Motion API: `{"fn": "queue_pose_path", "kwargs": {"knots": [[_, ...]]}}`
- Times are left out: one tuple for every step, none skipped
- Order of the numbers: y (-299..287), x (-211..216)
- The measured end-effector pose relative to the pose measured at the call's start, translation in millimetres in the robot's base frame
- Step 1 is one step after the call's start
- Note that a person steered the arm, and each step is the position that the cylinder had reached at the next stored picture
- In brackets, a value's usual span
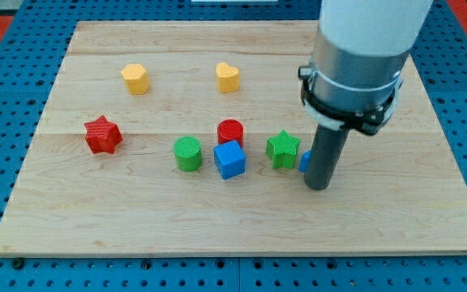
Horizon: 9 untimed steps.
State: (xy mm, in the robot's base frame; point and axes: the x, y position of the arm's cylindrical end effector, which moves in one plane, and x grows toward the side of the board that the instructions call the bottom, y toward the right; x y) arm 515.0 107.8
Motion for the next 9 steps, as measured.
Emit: {"fn": "queue_pose_path", "kwargs": {"knots": [[1, -18], [-15, 35], [-127, 37], [-148, 18], [-128, 18], [-117, 27], [-135, -2], [-182, -13], [-163, -4]]}}
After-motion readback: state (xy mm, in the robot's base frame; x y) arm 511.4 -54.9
